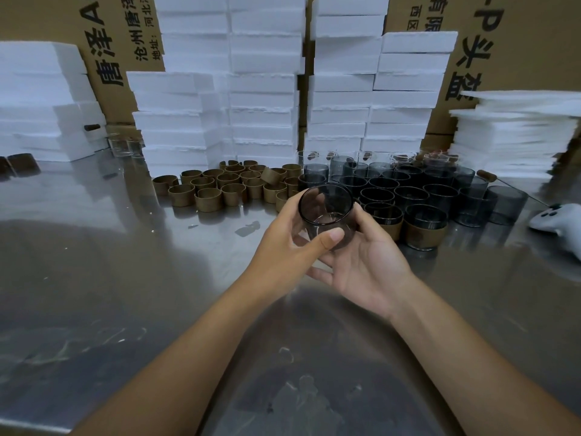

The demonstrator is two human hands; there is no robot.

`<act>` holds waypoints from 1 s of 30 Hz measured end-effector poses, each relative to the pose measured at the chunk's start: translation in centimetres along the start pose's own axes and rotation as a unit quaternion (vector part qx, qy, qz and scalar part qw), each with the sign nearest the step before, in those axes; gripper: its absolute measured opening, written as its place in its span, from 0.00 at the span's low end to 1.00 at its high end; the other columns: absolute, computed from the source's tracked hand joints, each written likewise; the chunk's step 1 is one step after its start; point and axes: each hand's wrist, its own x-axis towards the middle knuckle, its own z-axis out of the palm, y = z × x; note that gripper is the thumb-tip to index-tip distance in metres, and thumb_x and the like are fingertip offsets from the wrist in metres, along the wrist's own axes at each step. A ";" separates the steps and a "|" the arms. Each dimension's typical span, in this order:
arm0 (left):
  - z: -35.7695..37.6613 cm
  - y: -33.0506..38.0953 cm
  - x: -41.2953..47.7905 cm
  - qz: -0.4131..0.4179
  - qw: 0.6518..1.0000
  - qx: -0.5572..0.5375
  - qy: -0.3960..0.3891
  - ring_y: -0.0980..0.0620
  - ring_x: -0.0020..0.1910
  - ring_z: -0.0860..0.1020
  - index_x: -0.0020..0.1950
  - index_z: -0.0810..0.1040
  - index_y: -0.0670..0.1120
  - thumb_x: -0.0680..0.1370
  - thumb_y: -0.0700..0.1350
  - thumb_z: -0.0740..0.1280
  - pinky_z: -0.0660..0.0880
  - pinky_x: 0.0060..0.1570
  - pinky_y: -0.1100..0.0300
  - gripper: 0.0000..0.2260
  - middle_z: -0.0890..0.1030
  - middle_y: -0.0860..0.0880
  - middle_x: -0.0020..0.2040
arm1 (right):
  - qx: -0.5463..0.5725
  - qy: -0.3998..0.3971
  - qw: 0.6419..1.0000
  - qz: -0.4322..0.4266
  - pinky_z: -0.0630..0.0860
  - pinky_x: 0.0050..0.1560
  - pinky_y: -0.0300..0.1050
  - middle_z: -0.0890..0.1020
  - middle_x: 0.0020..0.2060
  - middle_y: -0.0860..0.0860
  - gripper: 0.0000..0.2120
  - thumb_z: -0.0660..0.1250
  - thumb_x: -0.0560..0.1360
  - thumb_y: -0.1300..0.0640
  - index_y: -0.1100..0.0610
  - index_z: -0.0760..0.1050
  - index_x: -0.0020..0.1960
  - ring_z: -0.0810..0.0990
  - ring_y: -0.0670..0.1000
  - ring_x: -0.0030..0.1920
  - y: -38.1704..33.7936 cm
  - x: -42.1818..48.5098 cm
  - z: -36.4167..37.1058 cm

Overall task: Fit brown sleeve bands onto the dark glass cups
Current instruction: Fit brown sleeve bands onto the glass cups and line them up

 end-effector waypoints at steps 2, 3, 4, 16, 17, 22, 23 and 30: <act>-0.1 0.0 0.0 0.002 1.000 0.005 0.001 0.67 0.55 0.76 0.62 0.71 0.58 0.75 0.42 0.70 0.70 0.45 0.74 0.20 0.79 0.65 0.54 | -0.023 0.003 0.999 0.023 0.67 0.68 0.57 0.78 0.64 0.54 0.30 0.48 0.79 0.36 0.53 0.72 0.69 0.75 0.54 0.66 0.1 0.0 0.1; -0.1 0.0 0.0 0.003 1.000 0.003 0.002 0.67 0.55 0.77 0.62 0.71 0.58 0.75 0.42 0.70 0.71 0.46 0.75 0.19 0.79 0.64 0.54 | -0.034 0.005 0.999 0.033 0.66 0.69 0.58 0.79 0.64 0.54 0.31 0.47 0.79 0.35 0.53 0.73 0.69 0.76 0.53 0.66 0.1 0.0 0.1; -0.2 -0.1 0.1 0.004 1.000 0.001 0.003 0.67 0.54 0.77 0.63 0.71 0.56 0.75 0.42 0.70 0.71 0.47 0.75 0.19 0.79 0.62 0.55 | -0.043 0.007 0.998 0.041 0.66 0.69 0.57 0.79 0.63 0.55 0.31 0.47 0.78 0.34 0.53 0.73 0.67 0.76 0.53 0.65 0.1 0.0 0.1; -0.6 -0.9 0.4 0.012 0.999 0.038 -0.011 0.56 0.65 0.72 0.69 0.69 0.50 0.74 0.40 0.71 0.69 0.65 0.60 0.24 0.76 0.51 0.65 | -0.115 0.085 0.988 0.062 0.76 0.53 0.49 0.85 0.46 0.58 0.32 0.47 0.78 0.34 0.58 0.79 0.52 0.85 0.52 0.43 0.0 0.2 -0.2; -0.6 -0.9 0.4 0.012 0.999 0.042 -0.010 0.56 0.65 0.72 0.69 0.69 0.49 0.74 0.40 0.72 0.69 0.67 0.59 0.25 0.76 0.51 0.65 | -0.116 0.088 0.988 0.055 0.76 0.52 0.49 0.86 0.45 0.58 0.31 0.49 0.78 0.35 0.58 0.79 0.52 0.86 0.51 0.42 0.0 0.2 -0.3; -0.7 -0.9 0.3 0.010 0.998 0.069 -0.010 0.59 0.65 0.72 0.70 0.69 0.50 0.74 0.42 0.72 0.68 0.67 0.57 0.26 0.76 0.54 0.64 | -0.112 0.122 0.986 0.005 0.77 0.44 0.47 0.86 0.41 0.53 0.22 0.55 0.79 0.41 0.56 0.79 0.51 0.86 0.49 0.39 0.0 0.3 -0.8; -0.7 -1.0 0.3 0.009 0.997 0.073 -0.010 0.59 0.65 0.72 0.70 0.69 0.50 0.74 0.42 0.72 0.68 0.67 0.57 0.26 0.76 0.54 0.64 | -0.108 0.127 0.986 -0.004 0.77 0.44 0.46 0.86 0.41 0.53 0.20 0.56 0.79 0.42 0.56 0.79 0.51 0.86 0.49 0.39 0.0 0.3 -0.8; -0.6 -1.2 0.4 -0.002 0.997 0.077 -0.001 0.57 0.60 0.76 0.65 0.72 0.57 0.73 0.45 0.73 0.72 0.59 0.53 0.22 0.80 0.57 0.59 | -0.037 0.135 0.990 -0.023 0.78 0.47 0.47 0.84 0.50 0.57 0.15 0.55 0.82 0.51 0.59 0.76 0.58 0.84 0.53 0.49 -0.1 0.0 -0.2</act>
